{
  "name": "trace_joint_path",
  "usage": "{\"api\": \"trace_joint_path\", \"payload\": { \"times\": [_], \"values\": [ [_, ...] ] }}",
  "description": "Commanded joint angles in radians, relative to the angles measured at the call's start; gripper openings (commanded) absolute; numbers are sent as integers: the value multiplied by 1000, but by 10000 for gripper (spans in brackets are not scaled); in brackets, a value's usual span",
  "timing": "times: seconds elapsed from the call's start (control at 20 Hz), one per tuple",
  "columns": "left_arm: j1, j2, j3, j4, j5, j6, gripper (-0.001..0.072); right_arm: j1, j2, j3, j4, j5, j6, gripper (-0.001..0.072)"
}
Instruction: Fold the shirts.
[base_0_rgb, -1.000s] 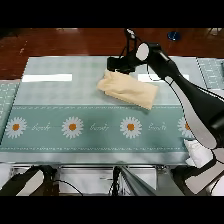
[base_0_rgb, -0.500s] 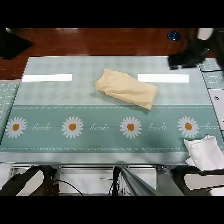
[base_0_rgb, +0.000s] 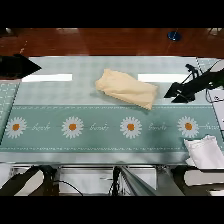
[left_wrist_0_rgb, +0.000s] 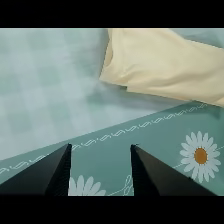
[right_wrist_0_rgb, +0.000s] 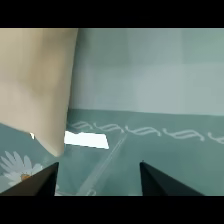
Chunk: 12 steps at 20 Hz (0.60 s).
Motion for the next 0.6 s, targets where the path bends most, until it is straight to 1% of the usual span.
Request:
{"api": "trace_joint_path", "payload": {
  "times": [0.0, 0.05, 0.15, 0.4, 0.45, 0.5, 0.55],
  "values": [
    [-1, -6, -7, 26, -8, -66, 455, 28, 1, -134, 160, -251, -62, 595],
    [-1, -6, -7, 24, -8, -69, 454, 42, -2, -142, 184, -303, -67, 596],
    [-1, -6, -7, 24, -8, -93, 454, 71, -19, -144, 221, -362, -68, 595],
    [-1, -6, -7, 21, -8, -99, 454, 163, -103, -144, 459, -426, -114, 591],
    [-1, -6, -7, 21, -8, -99, 454, 184, -115, -144, 500, -433, -117, 512],
    [-1, -6, -7, 21, -8, -99, 454, 200, -119, -143, 529, -437, -119, 238],
    [-1, -6, -7, 21, -8, -99, 454, 202, -114, -142, 553, -426, -119, 22]
  ]
}}
